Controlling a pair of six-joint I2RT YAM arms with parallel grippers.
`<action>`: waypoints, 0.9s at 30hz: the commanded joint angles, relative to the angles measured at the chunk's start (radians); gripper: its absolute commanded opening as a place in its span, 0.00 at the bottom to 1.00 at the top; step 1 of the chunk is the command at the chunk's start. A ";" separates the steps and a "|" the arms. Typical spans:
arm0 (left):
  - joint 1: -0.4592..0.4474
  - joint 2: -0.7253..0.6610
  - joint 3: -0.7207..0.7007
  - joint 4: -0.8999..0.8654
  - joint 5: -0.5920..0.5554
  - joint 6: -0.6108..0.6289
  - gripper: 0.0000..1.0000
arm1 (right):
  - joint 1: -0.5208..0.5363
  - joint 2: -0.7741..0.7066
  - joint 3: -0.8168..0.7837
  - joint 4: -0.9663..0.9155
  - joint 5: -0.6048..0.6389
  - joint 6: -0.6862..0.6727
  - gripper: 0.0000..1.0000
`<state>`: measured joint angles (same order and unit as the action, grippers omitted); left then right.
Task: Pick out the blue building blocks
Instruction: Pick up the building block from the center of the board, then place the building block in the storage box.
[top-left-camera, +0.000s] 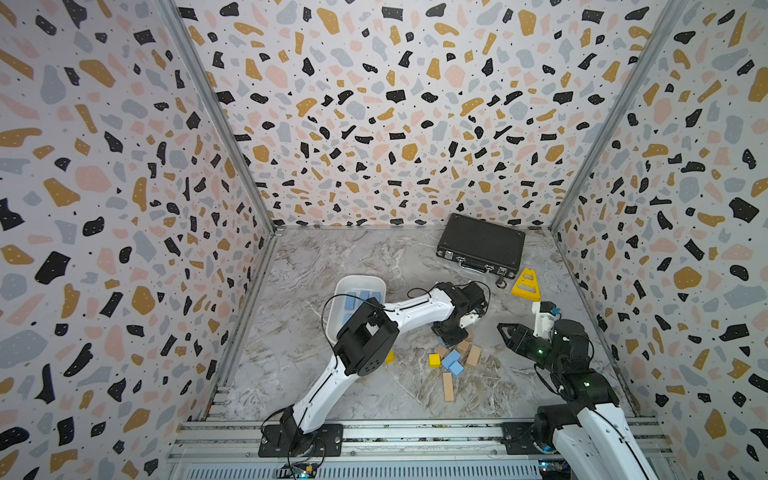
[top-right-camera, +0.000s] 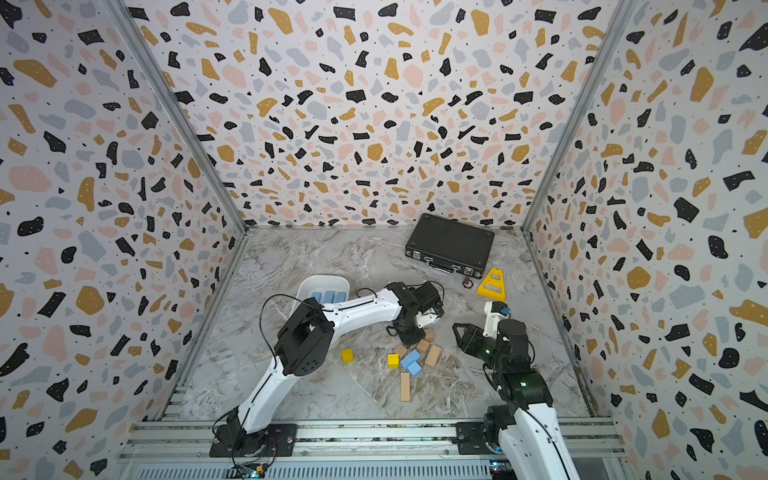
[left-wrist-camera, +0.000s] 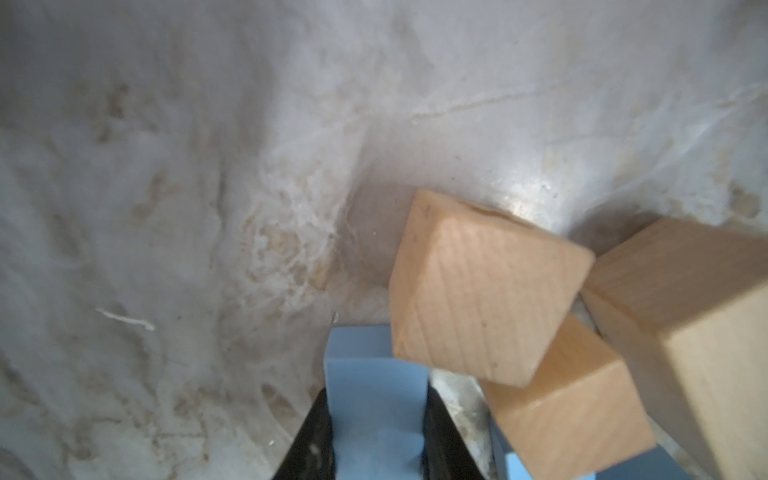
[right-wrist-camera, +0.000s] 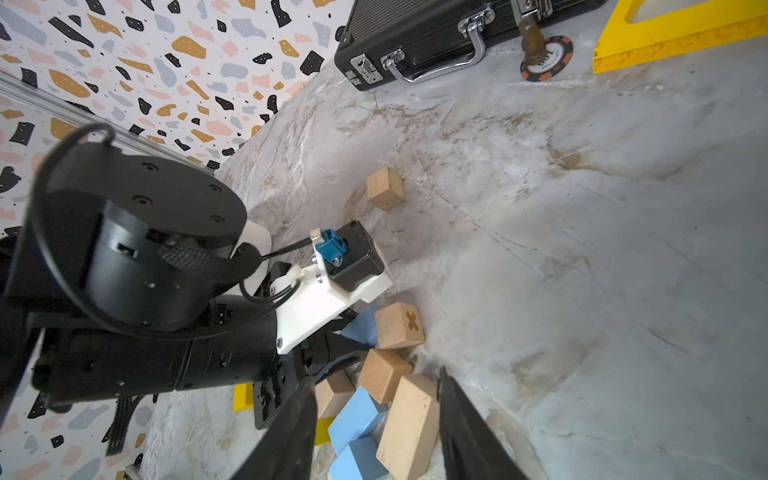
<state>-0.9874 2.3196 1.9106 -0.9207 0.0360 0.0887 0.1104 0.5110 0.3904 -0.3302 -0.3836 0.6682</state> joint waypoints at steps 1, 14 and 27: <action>0.021 -0.062 0.003 -0.048 0.000 0.004 0.24 | -0.002 -0.002 0.029 -0.012 -0.019 -0.022 0.49; 0.246 -0.437 -0.234 -0.158 0.075 0.043 0.25 | 0.036 0.208 0.076 0.209 -0.159 0.012 0.50; 0.523 -0.721 -0.648 0.080 0.050 -0.197 0.20 | 0.236 0.436 0.155 0.355 -0.053 0.024 0.50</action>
<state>-0.4850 1.6119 1.3102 -0.9287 0.1131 -0.0189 0.3222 0.9333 0.4973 -0.0235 -0.4728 0.6891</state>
